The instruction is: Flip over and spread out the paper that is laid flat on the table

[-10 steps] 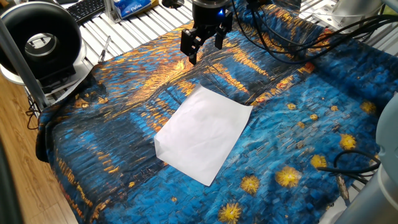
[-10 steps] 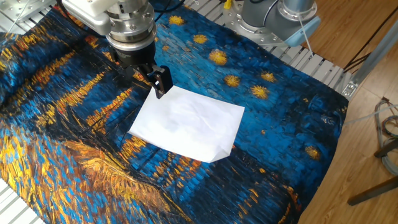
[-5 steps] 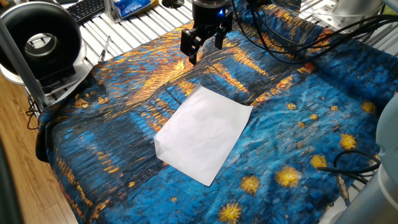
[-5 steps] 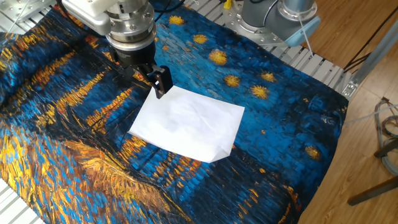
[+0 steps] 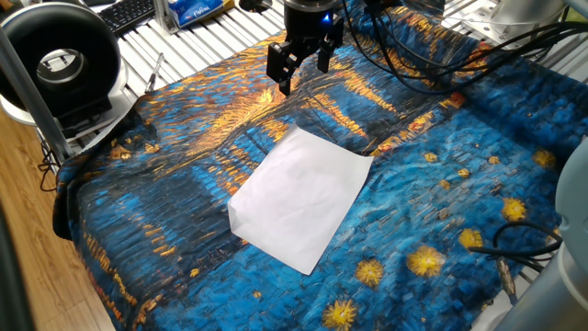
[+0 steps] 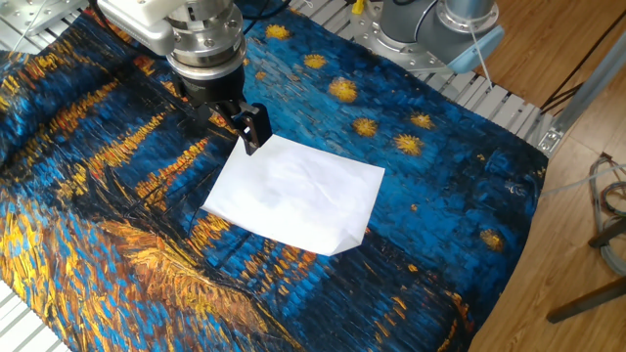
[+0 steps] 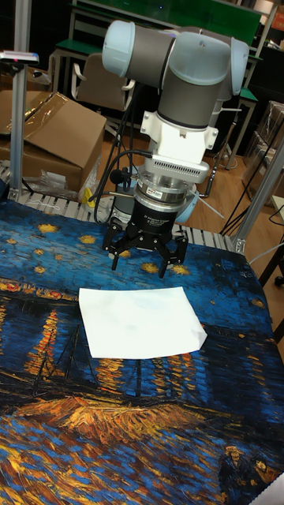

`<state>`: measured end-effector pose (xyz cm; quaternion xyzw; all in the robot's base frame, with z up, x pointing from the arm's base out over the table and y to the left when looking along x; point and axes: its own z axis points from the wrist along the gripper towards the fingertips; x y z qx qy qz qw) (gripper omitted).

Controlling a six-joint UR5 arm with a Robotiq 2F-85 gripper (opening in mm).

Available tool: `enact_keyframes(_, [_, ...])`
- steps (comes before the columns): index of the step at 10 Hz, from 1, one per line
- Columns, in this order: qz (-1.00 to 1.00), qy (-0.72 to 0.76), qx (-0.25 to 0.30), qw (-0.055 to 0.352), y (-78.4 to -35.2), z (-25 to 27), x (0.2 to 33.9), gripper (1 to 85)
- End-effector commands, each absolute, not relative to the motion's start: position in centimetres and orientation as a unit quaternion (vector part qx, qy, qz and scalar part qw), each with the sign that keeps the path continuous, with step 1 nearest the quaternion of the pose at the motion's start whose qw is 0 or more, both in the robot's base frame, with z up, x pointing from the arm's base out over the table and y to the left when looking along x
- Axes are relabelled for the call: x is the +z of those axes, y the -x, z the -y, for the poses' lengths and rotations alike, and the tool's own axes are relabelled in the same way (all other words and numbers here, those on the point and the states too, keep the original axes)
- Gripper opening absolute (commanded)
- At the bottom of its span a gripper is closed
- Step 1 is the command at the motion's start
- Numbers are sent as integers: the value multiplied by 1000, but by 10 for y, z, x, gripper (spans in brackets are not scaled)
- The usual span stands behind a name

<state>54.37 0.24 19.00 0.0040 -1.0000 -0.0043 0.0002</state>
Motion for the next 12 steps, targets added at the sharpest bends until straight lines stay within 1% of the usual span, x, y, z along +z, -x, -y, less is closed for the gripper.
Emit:
enact_keyframes(1, [997,8,-36,-71,-581,-21,193,10])
enact_keyframes(9, [997,11,-33,-69,-581,-23,194,10])
enact_keyframes(12, [997,26,-20,-69,-574,-33,190,10])
